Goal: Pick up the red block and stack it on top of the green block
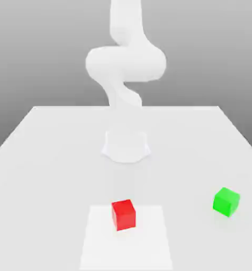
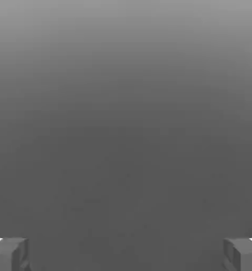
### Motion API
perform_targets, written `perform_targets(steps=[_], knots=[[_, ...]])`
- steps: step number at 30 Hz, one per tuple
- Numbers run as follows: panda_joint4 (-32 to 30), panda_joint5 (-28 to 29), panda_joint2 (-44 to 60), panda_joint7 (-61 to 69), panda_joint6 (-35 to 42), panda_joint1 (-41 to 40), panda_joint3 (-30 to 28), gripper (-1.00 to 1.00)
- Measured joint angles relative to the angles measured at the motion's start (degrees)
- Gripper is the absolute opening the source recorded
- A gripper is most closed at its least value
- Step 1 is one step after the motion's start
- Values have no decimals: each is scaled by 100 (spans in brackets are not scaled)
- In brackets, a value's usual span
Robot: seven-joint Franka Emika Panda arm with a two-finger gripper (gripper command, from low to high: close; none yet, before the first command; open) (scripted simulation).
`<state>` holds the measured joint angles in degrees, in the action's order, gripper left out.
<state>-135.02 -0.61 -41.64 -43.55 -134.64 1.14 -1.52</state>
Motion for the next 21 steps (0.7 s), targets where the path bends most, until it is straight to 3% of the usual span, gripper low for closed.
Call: perform_targets(steps=[12,17,21], knots=[[-1765,-236,2455,1224,-1609,466,-495,0],[-2592,9,3650,1553,-2407,473,-528,0],[-2686,-58,4472,1724,-3064,493,-519,0]])
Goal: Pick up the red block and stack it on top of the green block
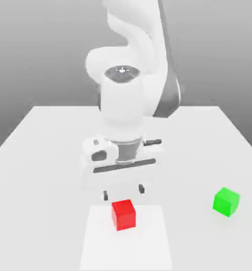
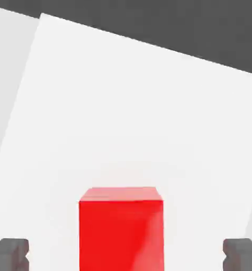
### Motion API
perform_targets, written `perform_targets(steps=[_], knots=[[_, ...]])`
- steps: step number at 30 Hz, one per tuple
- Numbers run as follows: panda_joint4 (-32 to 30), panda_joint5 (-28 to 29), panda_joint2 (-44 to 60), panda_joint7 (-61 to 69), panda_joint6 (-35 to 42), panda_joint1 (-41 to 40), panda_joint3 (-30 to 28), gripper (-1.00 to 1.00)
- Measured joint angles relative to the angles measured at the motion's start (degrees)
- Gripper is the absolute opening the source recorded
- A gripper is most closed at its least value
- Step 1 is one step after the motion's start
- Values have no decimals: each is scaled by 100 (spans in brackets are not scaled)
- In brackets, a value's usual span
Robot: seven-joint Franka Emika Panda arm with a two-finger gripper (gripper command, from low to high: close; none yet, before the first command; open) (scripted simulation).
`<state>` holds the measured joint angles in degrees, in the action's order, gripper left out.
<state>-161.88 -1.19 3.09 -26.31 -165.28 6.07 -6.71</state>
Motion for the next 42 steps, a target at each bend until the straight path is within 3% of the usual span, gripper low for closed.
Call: perform_targets(steps=[4,5,12,20,33,39,40,42], knots=[[96,-319,803,236,-680,-239,314,0],[110,-360,927,265,-786,-295,381,-100],[109,-325,918,239,-777,-331,408,-100],[-59,142,-437,19,408,-253,280,-100],[633,22,-624,3072,1295,2768,1467,-100],[745,382,372,3100,422,2928,1412,-100],[753,453,522,3049,280,2952,1369,100],[753,453,522,3049,280,2952,1369,100]])
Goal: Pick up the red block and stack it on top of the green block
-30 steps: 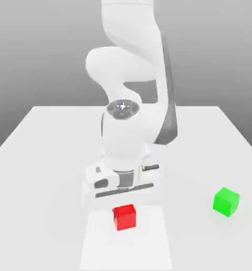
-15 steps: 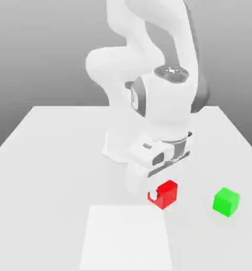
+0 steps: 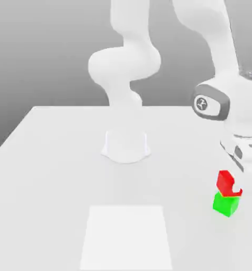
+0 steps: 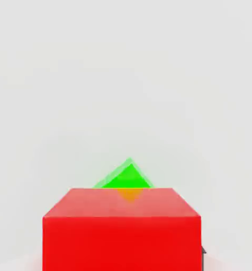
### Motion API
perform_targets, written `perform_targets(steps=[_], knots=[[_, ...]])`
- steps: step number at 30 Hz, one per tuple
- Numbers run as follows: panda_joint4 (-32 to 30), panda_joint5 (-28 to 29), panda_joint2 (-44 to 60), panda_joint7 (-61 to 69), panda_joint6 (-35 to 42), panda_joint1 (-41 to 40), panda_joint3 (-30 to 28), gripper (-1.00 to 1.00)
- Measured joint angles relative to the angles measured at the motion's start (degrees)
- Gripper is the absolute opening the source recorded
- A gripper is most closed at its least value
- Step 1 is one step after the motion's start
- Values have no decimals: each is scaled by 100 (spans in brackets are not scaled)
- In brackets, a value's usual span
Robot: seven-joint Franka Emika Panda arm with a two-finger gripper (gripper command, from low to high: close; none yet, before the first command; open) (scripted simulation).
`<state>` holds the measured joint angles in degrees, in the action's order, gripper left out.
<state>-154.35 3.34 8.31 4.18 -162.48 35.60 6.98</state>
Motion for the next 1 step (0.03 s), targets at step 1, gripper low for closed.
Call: perform_targets(steps=[1], knots=[[0,0,0,0,0,0,0,100]])
